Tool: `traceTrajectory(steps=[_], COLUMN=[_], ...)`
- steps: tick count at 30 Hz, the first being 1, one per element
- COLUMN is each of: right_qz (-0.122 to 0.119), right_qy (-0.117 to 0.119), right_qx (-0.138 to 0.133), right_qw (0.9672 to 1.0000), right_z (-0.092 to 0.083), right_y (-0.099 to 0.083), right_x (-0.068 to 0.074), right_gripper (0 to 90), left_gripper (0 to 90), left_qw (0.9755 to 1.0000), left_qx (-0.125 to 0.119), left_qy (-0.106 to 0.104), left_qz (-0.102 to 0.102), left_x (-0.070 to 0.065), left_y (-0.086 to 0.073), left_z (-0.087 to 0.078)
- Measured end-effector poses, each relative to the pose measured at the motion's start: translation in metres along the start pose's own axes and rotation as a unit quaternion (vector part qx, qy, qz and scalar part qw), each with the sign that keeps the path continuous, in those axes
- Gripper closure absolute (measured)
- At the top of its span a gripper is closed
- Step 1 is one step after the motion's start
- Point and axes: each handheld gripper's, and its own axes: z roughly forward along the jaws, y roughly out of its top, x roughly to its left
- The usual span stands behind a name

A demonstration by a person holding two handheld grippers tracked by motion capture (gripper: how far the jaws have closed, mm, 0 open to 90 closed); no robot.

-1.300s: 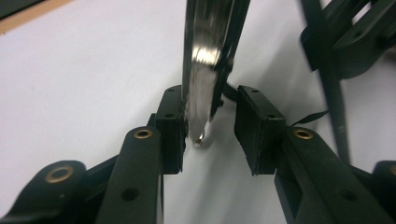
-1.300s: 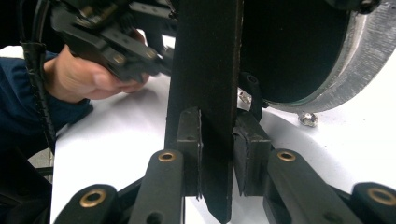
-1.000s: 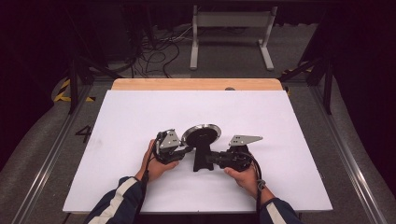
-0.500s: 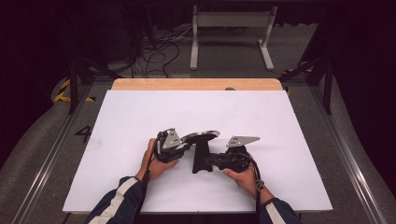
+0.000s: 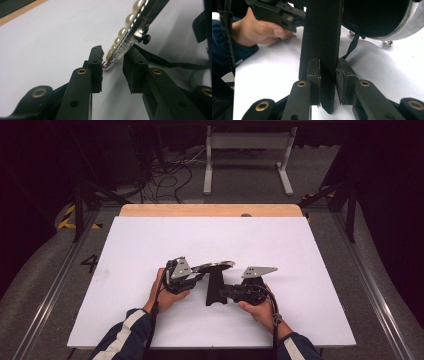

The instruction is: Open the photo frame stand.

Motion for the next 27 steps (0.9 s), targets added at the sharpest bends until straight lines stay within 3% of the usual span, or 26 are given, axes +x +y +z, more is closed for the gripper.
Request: traceTrajectory(steps=[9,16,21,27], right_qz=[-0.022,-0.054,-0.071,-0.086], right_qy=[-0.037,-0.075,-0.105,-0.119], right_qx=[0.002,-0.005,-0.022,-0.04], right_qw=[0.9991,0.9957,0.9917,0.9883], right_z=[-0.008,-0.022,-0.031,-0.032], right_y=[0.001,0.007,0.009,0.011], right_x=[0.005,0.015,0.028,0.043], right_gripper=[72.3,70.1,79.8,90.0], left_gripper=[63.4,61.3,59.3,60.1], left_qw=[0.9992,0.9985,0.9984,0.9981], left_qx=[-0.023,-0.019,-0.017,-0.023], left_qy=[-0.03,-0.042,-0.045,-0.048], left_qz=[0.013,0.03,0.031,0.03], left_x=[0.005,0.006,0.009,0.012], left_y=[0.0,0.0,-0.001,0.001], left_z=[-0.025,-0.033,-0.036,-0.036])
